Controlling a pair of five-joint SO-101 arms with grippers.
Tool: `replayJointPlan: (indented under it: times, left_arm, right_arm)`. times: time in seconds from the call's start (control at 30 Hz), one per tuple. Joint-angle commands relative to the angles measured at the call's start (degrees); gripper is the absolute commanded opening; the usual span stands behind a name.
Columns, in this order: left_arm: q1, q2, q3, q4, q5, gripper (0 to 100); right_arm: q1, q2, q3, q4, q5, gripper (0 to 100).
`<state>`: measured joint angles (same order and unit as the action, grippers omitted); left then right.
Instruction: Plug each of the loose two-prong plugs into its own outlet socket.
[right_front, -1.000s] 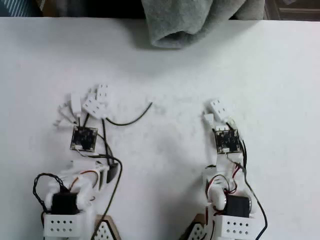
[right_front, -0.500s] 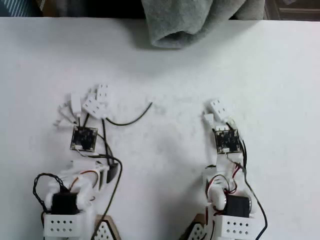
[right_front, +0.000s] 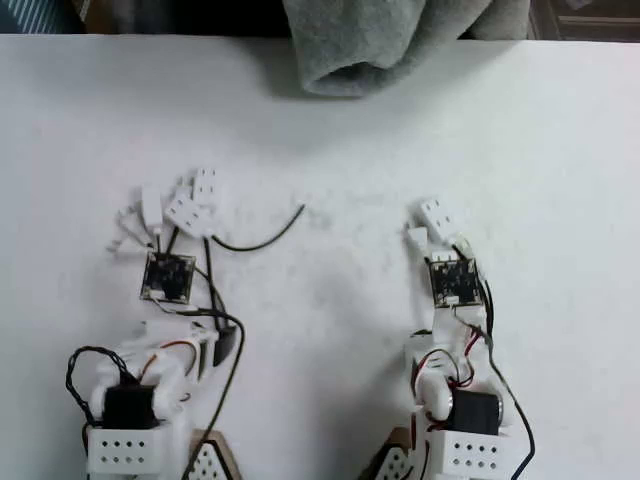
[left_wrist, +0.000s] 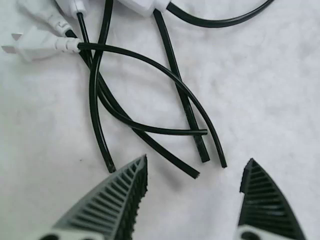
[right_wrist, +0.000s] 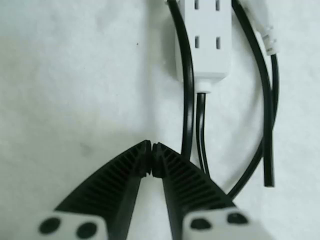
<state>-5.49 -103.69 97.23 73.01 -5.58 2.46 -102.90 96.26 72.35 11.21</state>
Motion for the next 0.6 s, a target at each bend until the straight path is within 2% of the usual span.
replayJointPlan:
  times: [0.0, 0.47, 0.57]
  left_arm:
    - [-0.13, -0.22, -0.18, 0.44, 0.18, 30]
    - [-0.13, -0.22, -0.18, 0.44, 0.18, 30]
    - [-0.13, -0.22, -0.18, 0.44, 0.18, 30]
  right_arm:
    - [0.4, -0.31, 0.62, 0.4, 0.26, 1.8]
    - [0.22, -0.31, 0.62, 0.4, 0.44, 1.8]
    - [-2.86, -0.31, 0.62, 0.4, 0.53, 1.8]
